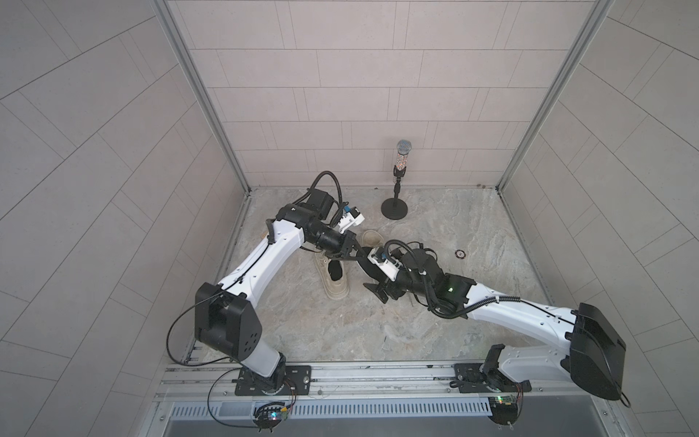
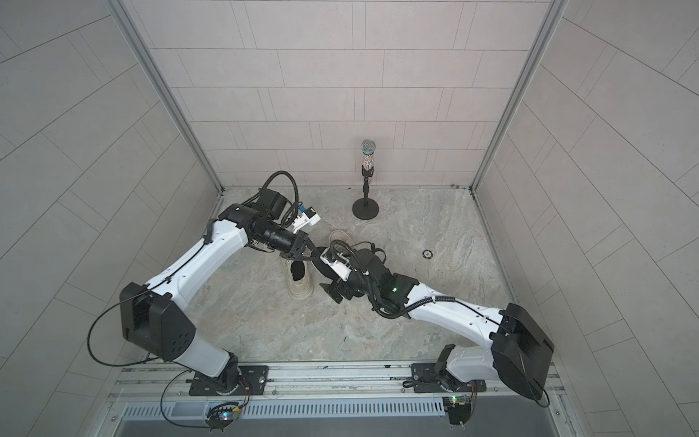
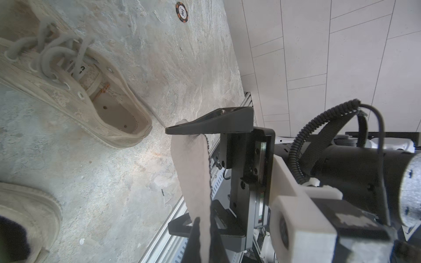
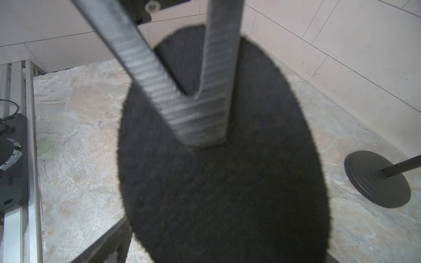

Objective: Insert the insole into the shoe
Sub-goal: Pick up the insole from the center of the board.

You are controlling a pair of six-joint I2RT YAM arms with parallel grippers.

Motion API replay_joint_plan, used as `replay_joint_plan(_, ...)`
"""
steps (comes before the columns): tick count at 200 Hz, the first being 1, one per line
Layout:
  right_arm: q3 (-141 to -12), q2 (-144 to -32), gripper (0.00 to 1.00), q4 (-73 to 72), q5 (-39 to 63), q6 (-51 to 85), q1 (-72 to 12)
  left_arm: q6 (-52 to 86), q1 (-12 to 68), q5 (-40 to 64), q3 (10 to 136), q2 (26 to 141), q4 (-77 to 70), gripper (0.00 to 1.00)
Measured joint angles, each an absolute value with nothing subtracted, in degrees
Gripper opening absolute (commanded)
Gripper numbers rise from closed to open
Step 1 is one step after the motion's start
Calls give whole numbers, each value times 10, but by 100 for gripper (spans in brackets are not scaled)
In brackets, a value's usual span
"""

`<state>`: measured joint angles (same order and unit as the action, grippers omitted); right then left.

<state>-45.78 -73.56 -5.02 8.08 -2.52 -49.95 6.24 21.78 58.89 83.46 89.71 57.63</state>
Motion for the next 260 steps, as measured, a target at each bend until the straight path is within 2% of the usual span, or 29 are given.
replay_joint_plan(65,-455,-750,100,-71,42,-34,-503,44,218,587,835,897,597,0)
replay_joint_plan(127,-443,-750,70,-85,81,-48,-502,18,218,585,853,897,619,0)
replay_joint_plan(150,-438,-750,57,-87,89,-50,-502,15,218,580,858,901,626,0)
replay_joint_plan(183,-439,-750,60,-76,91,-48,-502,15,217,573,862,908,630,0)
replay_joint_plan(245,-446,-748,47,-39,72,-40,-502,18,212,550,866,925,632,0)
replay_joint_plan(260,-454,-745,42,-25,72,-36,-502,19,209,540,875,930,634,4)
